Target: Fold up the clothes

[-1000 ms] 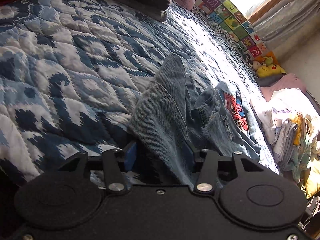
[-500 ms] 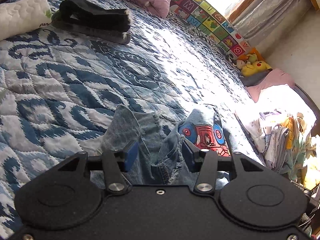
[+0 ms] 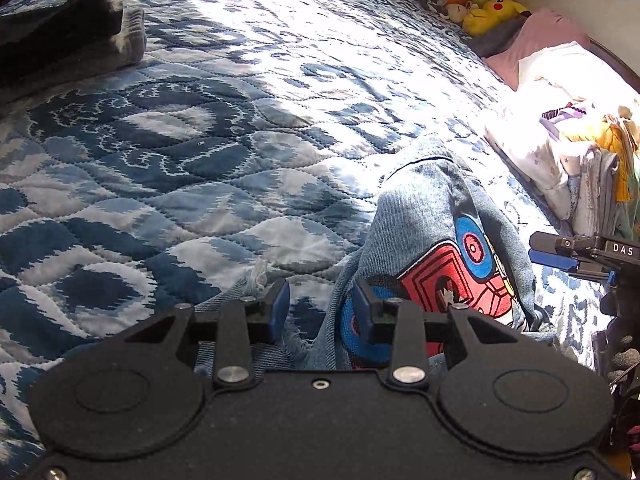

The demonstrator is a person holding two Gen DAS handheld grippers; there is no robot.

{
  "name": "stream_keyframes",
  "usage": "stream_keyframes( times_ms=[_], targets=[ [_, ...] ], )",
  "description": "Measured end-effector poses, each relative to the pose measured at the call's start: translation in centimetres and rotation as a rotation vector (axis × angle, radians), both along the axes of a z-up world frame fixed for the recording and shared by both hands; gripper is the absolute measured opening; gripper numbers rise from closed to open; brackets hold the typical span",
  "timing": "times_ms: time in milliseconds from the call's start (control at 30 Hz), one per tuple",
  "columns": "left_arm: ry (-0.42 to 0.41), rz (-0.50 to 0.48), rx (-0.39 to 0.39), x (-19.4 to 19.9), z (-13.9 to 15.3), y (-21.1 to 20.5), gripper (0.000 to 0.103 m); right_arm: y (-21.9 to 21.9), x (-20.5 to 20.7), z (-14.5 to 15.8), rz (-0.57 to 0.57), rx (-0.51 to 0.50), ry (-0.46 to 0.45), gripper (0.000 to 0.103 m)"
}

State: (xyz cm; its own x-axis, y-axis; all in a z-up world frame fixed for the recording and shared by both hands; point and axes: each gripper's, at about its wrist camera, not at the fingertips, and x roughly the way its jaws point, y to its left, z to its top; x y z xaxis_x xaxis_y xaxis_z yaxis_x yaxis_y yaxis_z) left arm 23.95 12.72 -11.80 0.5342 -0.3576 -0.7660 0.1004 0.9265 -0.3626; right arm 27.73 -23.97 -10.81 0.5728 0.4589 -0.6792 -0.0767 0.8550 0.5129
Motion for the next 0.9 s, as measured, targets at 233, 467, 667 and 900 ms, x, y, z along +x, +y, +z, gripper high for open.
stream_keyframes(
  times_ms=[233, 467, 667, 900],
  targets=[
    [0.034, -0.086, 0.055, 1.6, -0.9, -0.3, 0.034, 1.7, 5.0, -1.4, 0.066, -0.055, 0.045, 0.05],
    [-0.05, -0.152, 0.154, 1.4, -0.1, -3.0, 0.001, 1.3, 4.7, -1.7, 0.062, 0.006, 0.013, 0.009],
    [-0.228, 0.04, 0.021, -2.3, 4.5, 0.3, 0.001, -3.2, 0.9, 1.6, -0.035, 0.103, -0.09, 0.009],
    [-0.129, 0.294, -0.109, -6.2, 2.5, 5.3, 0.001, -6.1, -1.4, 0.0, -0.047, 0.081, 0.002, 0.018]
  ],
)
